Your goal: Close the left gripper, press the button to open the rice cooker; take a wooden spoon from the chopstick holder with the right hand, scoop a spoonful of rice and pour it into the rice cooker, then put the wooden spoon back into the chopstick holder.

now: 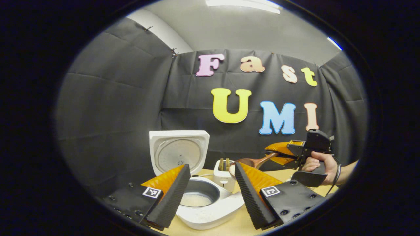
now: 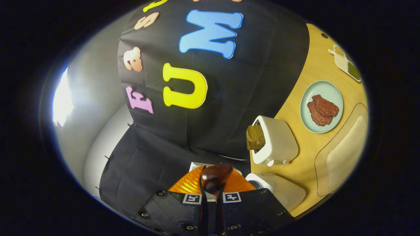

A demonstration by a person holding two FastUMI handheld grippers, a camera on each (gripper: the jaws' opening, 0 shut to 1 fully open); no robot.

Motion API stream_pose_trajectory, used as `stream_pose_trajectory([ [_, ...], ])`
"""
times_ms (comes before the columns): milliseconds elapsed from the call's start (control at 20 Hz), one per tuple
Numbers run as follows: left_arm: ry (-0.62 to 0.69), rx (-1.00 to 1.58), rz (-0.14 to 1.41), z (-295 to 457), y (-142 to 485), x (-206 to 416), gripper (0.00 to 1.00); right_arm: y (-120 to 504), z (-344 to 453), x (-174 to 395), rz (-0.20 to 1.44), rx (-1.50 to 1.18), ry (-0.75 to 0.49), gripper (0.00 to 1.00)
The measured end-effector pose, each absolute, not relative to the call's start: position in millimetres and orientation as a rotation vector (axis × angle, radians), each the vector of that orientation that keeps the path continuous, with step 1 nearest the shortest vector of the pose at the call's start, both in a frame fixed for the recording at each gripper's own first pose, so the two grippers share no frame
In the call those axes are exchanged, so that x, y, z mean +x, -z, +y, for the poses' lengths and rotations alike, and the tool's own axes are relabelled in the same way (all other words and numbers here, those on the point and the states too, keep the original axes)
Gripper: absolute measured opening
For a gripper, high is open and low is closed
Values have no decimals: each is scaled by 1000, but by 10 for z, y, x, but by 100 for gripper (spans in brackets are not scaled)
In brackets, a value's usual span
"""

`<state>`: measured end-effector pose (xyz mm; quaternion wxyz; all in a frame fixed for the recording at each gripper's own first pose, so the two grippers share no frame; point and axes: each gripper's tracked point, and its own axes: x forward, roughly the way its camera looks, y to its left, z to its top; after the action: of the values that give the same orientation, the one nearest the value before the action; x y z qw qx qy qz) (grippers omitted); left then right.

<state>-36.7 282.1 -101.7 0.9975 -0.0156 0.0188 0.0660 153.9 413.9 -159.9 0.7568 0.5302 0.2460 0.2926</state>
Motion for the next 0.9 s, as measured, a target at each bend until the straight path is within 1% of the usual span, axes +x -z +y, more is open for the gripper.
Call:
stream_pose_trajectory([
  [50, -133, -33, 36, 2841, 1013, -376, 97, 1617, 4268, 1545, 545, 1136, -654, 9],
  [150, -140, -36, 29, 2877, 1008, -406, 92, 1637, 4517, 1551, 570, 1087, -690, 9],
  [250, -149, -41, 29, 2907, 1033, -453, 95, 1706, 4731, 1565, 588, 1022, -723, 9],
  [350, -157, -48, 34, 2923, 1057, -490, 95, 1761, 4924, 1582, 600, 963, -750, 9],
  [450, -166, -48, 33, 2942, 1045, -511, 92, 1823, 5079, 1597, 616, 921, -763, 9],
  [500, -168, -47, 33, 2933, 1047, -525, 97, 1861, 5136, 1617, 623, 903, -766, 9],
  [750, -189, -43, 37, 2956, 1071, -592, 97, 2068, 5475, 1662, 632, 724, -791, 9],
  [900, -199, -52, 43, 2969, 1088, -609, 97, 2091, 5633, 1639, 594, 534, -839, 9],
])
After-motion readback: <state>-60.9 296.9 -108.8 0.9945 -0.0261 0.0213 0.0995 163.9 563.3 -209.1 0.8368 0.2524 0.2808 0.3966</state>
